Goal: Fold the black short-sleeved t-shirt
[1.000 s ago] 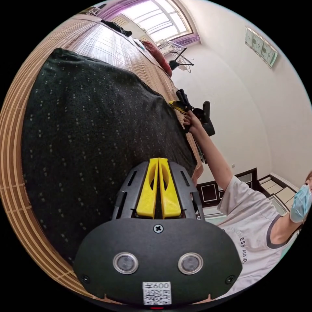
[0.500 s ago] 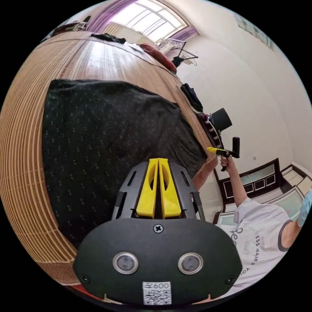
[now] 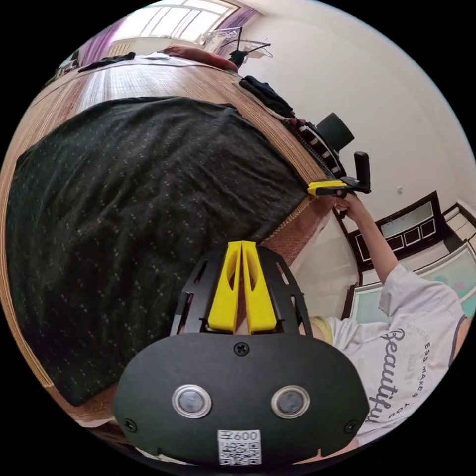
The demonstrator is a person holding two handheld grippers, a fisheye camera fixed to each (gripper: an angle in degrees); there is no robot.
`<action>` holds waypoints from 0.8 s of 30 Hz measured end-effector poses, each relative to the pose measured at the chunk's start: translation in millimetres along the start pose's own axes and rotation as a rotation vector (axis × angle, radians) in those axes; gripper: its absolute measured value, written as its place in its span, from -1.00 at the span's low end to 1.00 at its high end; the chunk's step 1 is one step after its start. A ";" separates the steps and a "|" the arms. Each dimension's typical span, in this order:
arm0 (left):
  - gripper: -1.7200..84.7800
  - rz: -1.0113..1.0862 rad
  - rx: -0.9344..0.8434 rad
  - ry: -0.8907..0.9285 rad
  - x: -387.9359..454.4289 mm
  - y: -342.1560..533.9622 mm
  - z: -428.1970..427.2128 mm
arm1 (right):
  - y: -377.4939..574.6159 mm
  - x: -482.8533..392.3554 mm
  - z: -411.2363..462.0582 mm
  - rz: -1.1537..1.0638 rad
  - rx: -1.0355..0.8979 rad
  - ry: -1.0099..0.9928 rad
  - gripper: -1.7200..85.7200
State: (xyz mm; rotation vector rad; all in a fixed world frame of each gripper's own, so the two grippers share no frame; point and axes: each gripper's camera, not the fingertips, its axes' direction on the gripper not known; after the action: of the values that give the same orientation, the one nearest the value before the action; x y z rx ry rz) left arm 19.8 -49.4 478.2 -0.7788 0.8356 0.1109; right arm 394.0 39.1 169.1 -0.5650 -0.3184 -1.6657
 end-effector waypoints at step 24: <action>-0.96 0.421 0.227 -0.270 123.2 28.2 194.2 | 7.6 56.4 -20.5 0.208 0.260 -0.006 -0.98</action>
State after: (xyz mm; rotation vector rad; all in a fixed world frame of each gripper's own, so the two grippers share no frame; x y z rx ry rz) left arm 214.6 74.2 456.1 -0.3554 0.7281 0.4773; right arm 392.4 -20.2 181.1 -0.3939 -0.4571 -1.3965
